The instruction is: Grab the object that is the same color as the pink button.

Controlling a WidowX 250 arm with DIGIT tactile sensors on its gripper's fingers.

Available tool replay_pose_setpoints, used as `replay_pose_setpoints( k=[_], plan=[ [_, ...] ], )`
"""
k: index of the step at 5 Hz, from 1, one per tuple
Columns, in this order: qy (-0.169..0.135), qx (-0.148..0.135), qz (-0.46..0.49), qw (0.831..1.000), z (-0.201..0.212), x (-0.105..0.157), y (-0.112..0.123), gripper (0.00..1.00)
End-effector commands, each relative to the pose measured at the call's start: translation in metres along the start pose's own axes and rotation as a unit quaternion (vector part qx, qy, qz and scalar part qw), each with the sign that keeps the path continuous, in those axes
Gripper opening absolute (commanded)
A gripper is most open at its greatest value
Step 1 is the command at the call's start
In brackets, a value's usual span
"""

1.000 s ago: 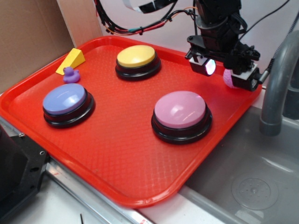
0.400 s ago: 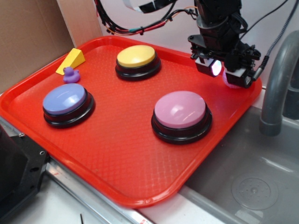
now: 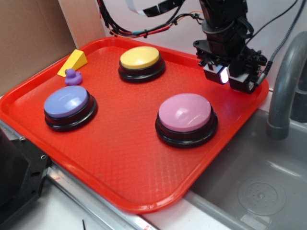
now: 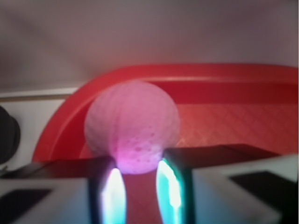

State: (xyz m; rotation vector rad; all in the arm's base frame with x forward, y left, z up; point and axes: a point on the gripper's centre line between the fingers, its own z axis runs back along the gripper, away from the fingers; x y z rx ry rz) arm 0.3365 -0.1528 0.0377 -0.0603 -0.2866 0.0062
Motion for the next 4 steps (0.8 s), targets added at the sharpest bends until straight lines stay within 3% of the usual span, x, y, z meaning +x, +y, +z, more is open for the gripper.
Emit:
replay_pose_setpoints(
  k=[1, 3, 4],
  plan=[
    [-0.038, -0.017, 0.005, 0.999, 0.020, 0.014, -0.003, 1.00],
    [-0.043, -0.020, -0.016, 0.999, 0.012, 0.030, -0.005, 1.00],
    [-0.045, -0.019, -0.020, 0.999, 0.010, 0.035, -0.007, 0.30]
  ],
)
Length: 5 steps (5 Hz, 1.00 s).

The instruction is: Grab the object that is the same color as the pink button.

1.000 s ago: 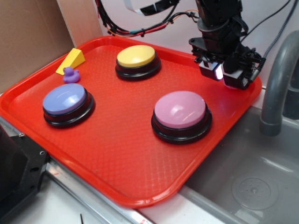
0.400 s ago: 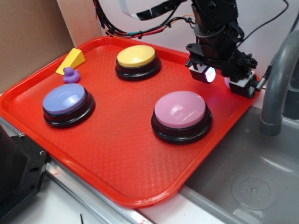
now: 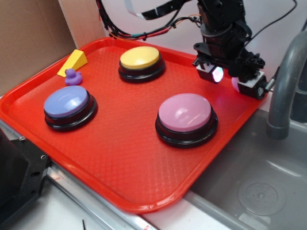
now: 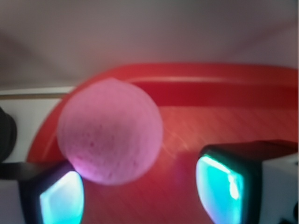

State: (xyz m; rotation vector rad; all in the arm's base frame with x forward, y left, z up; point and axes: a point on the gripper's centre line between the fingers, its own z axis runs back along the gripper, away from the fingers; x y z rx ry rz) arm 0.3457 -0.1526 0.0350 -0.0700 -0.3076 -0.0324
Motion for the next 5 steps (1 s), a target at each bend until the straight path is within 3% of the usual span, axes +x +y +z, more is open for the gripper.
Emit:
replay_pose_setpoints(
  k=[1, 3, 4, 5],
  plan=[
    [-0.031, -0.013, 0.004, 0.999, 0.011, 0.025, -0.006, 0.00],
    [-0.024, -0.022, 0.013, 0.999, 0.028, 0.012, -0.004, 0.00],
    [0.020, -0.026, 0.066, 0.997, 0.075, -0.020, 0.010, 0.00],
    [0.039, -0.029, 0.131, 0.990, 0.122, -0.046, 0.030, 0.00]
  ],
)
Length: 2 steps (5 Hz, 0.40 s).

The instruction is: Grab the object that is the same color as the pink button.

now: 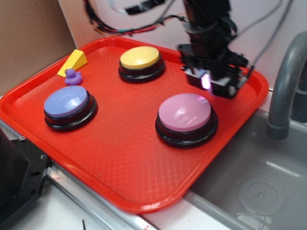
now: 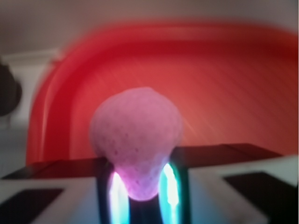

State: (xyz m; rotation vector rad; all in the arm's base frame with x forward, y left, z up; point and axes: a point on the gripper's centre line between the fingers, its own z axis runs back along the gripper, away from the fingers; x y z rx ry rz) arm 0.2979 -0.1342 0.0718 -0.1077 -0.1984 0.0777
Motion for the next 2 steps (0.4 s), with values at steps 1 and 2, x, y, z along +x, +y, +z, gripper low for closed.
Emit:
replay_pose_setpoints(
  k=[1, 2],
  plan=[
    [0.013, -0.044, 0.122, 0.991, 0.098, -0.029, 0.040, 0.00],
    [0.070, -0.045, 0.138, 0.987, 0.114, -0.045, 0.059, 0.00]
  ],
)
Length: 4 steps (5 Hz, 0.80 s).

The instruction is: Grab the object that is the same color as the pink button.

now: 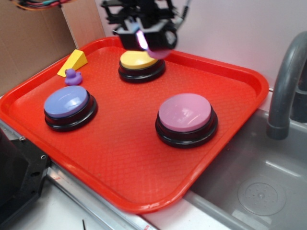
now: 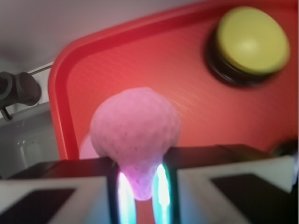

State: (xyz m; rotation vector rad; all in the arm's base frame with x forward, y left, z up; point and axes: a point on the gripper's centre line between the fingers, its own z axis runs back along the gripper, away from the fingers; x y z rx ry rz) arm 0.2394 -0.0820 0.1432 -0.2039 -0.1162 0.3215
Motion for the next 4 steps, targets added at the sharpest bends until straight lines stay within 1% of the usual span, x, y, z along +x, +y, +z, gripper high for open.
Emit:
replay_pose_setpoints(
  k=[1, 2, 3, 4],
  plan=[
    [0.047, 0.076, -0.009, 0.996, 0.053, -0.022, 0.034, 0.00],
    [0.062, 0.124, -0.030, 0.990, 0.073, -0.026, 0.053, 0.00],
    [0.056, 0.146, -0.019, 0.987, 0.082, -0.030, 0.069, 0.00],
    [0.060, 0.158, -0.012, 0.986, 0.078, -0.025, 0.076, 0.00]
  ],
)
